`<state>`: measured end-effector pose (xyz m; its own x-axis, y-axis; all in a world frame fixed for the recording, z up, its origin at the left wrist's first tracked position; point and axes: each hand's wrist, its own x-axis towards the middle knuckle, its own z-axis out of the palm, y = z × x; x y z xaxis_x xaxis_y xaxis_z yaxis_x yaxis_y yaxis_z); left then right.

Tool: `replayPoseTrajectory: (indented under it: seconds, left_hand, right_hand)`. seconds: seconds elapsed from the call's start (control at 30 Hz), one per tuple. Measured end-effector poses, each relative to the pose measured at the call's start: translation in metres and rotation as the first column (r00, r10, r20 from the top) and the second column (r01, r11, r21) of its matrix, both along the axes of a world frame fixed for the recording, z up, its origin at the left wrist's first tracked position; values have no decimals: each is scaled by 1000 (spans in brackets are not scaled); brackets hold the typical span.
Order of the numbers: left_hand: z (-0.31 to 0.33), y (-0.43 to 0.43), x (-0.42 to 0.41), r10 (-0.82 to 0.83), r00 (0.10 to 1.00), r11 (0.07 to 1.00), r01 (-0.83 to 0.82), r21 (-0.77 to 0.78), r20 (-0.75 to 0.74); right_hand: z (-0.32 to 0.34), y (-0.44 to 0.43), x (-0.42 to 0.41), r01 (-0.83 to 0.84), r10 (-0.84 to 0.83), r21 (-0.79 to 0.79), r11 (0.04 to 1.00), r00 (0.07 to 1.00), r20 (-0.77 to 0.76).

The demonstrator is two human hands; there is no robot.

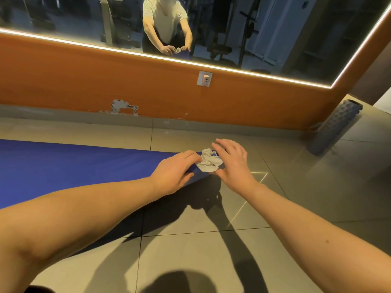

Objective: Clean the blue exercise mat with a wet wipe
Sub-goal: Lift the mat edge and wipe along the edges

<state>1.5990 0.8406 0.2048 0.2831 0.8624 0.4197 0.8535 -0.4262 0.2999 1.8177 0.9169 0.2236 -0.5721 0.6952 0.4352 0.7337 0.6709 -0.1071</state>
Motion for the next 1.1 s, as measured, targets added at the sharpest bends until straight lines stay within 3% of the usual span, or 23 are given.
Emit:
replayPoseTrajectory:
  seconds: [0.23,0.43,0.57,0.7,0.83,0.97,1.1]
  left_hand:
    - [23,-8,10,89,996,992,-89,-91,0]
    - [60,-13,3,137,988,991,-137,-2,70]
    - [73,-15,6,215,968,977,-212,-34,126]
    - [73,-19,-3,207,975,977,-202,64,-81]
    - [64,-32,-17,168,977,985,-162,54,-131]
    - [45,-53,-43,214,939,971,-235,-47,-268]
    - [33,-68,-50,232,911,943,-296,-149,-341]
  right_hand:
    - [41,4,-14,9,-3,-88,996,997,73]
    - [67,-16,-32,74,-71,-33,997,995,63]
    - [71,-20,-46,71,-71,11,997,996,61]
    - [73,-22,-56,52,-52,-3,999,997,59]
    - [75,-22,-56,45,-37,-57,997,989,142]
    - [72,-17,-50,39,-32,-109,993,997,70]
    - [68,-20,-53,47,-37,-101,994,995,96]
